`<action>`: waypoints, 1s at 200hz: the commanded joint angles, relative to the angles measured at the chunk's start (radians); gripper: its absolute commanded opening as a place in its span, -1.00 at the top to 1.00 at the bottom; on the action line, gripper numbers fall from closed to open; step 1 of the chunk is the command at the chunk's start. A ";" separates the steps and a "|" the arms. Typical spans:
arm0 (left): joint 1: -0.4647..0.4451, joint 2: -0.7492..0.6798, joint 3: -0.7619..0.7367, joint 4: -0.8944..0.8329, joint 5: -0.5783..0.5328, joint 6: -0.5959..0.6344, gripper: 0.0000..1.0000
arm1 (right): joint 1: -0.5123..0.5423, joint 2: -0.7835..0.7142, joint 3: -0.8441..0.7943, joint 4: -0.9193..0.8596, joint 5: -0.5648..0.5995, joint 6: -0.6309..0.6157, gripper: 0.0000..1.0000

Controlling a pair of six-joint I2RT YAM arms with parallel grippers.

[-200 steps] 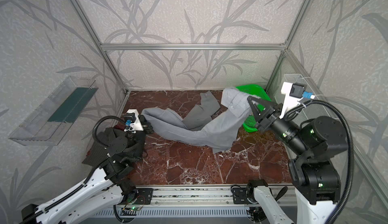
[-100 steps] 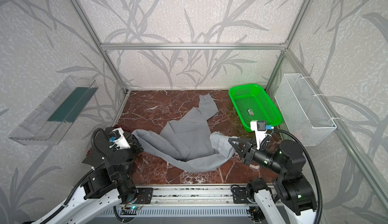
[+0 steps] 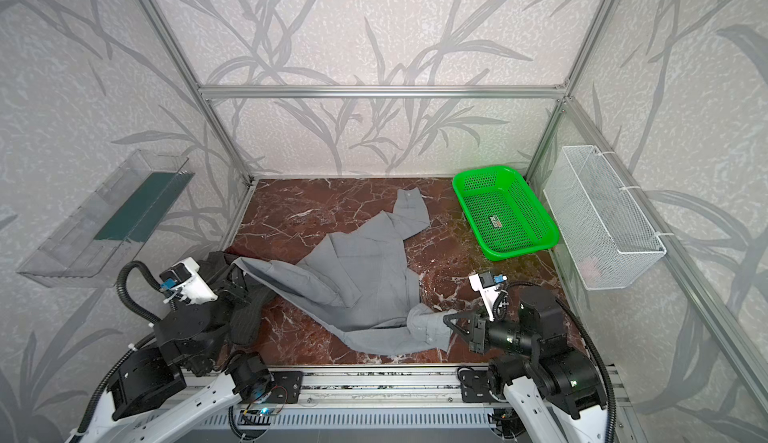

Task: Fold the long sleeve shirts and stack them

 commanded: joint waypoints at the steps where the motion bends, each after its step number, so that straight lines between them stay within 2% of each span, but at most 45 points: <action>1: -0.003 0.013 0.030 -0.107 0.001 -0.067 0.26 | 0.009 0.011 0.010 -0.081 0.013 -0.063 0.80; 7: -0.003 0.016 0.036 -0.121 0.000 -0.077 0.24 | 0.012 0.021 0.006 -0.078 0.009 -0.058 0.78; 26: -0.003 0.016 0.052 -0.117 -0.006 -0.058 -0.02 | 0.032 0.042 0.010 -0.087 0.020 -0.073 0.68; 30: -0.003 0.017 0.058 -0.116 -0.009 -0.049 -0.16 | 0.037 0.047 0.014 -0.094 0.032 -0.080 0.65; 39: -0.003 0.016 0.074 -0.116 -0.020 -0.022 -0.22 | 0.054 0.060 0.015 -0.107 0.050 -0.090 0.53; 42: -0.003 0.018 0.078 -0.115 -0.024 -0.012 -0.35 | 0.060 0.066 0.014 -0.110 0.052 -0.093 0.48; 52: -0.003 0.020 0.102 -0.120 -0.033 0.010 -0.38 | 0.085 0.083 0.015 -0.115 0.079 -0.097 0.39; 85: -0.003 0.054 0.123 -0.074 -0.022 0.081 -0.40 | 0.191 0.161 0.061 -0.050 0.259 -0.047 0.33; 98: -0.003 0.085 0.126 -0.076 -0.014 0.085 -0.40 | 0.268 0.231 0.062 0.027 0.322 -0.006 0.32; 116: -0.003 0.114 0.119 -0.057 0.002 0.109 -0.40 | 0.451 0.366 0.060 0.165 0.481 0.039 0.25; 125: -0.003 0.124 0.114 -0.051 0.009 0.119 -0.40 | 0.571 0.469 0.079 0.211 0.606 0.043 0.18; 138: -0.003 0.138 0.106 -0.031 0.019 0.154 -0.40 | 0.658 0.629 0.125 0.278 0.698 0.039 0.14; 150: -0.003 0.150 0.093 -0.014 0.020 0.187 -0.40 | 0.664 0.780 0.166 0.346 0.703 0.063 0.14; 164: -0.003 0.163 0.092 -0.028 0.027 0.196 -0.41 | 0.664 0.930 0.182 0.488 0.653 0.079 0.15; 184: -0.003 0.171 0.093 -0.048 0.035 0.210 -0.44 | 0.649 1.089 0.224 0.609 0.650 0.113 0.21; 200: -0.003 0.171 0.090 -0.050 0.053 0.225 -0.46 | 0.595 1.200 0.240 0.688 0.611 0.170 0.26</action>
